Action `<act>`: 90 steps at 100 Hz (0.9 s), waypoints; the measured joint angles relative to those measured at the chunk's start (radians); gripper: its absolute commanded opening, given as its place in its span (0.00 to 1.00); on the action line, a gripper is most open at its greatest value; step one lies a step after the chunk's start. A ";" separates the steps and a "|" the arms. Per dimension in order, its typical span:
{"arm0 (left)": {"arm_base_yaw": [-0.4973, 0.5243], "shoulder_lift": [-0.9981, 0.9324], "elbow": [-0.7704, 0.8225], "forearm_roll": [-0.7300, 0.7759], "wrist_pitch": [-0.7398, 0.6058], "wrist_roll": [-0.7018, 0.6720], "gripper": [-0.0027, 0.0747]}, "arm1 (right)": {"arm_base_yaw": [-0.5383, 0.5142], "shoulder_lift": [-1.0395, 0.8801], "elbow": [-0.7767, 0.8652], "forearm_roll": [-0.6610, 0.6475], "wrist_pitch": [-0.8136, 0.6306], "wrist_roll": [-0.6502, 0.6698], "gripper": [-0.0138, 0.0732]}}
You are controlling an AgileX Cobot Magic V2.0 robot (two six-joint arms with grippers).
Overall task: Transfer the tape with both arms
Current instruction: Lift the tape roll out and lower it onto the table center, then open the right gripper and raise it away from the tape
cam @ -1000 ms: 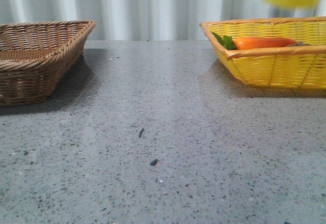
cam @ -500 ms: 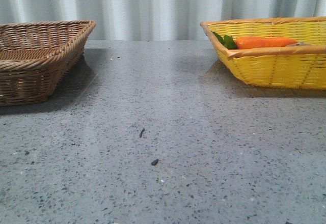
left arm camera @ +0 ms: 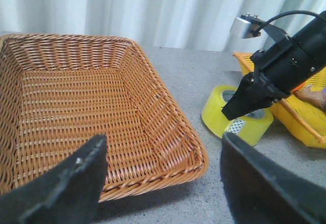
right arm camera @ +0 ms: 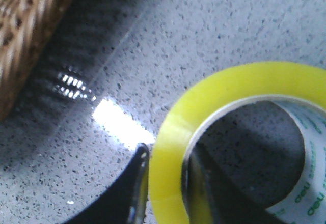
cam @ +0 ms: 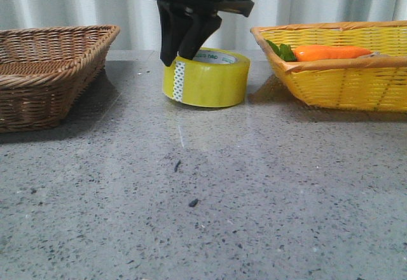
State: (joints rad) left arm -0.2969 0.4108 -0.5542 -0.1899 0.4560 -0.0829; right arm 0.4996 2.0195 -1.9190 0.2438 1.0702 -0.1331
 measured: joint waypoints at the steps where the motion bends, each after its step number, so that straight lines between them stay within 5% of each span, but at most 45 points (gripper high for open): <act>1: 0.000 0.000 0.000 0.000 0.000 0.000 0.60 | 0.000 0.000 0.000 0.000 0.000 0.000 0.56; 10: 0.000 0.000 0.000 0.000 0.004 0.000 0.60 | 0.000 -0.009 0.000 0.002 0.000 0.000 0.75; 18: 0.000 0.002 0.000 0.000 0.004 0.000 0.60 | 0.000 -0.037 0.000 0.011 0.000 0.000 0.75; 28: 0.000 0.024 0.000 0.000 0.004 0.000 0.60 | 0.000 -0.101 0.000 0.022 0.004 0.000 0.61; 47: 0.000 0.124 -0.046 -0.050 0.029 0.059 0.60 | 0.000 -0.321 0.000 0.031 0.053 0.000 0.08; 70: 0.000 0.311 -0.174 -0.205 0.033 0.264 0.60 | 0.000 -0.634 0.080 0.035 0.084 -0.030 0.10; 90: -0.014 0.520 -0.340 -0.241 0.086 0.336 0.60 | 0.000 -0.937 0.359 0.012 0.003 -0.041 0.10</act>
State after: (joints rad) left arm -0.3104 0.9313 -0.8938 -0.4312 0.5424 0.2534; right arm 0.4996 1.0827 -1.5601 0.2556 1.0733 -0.1746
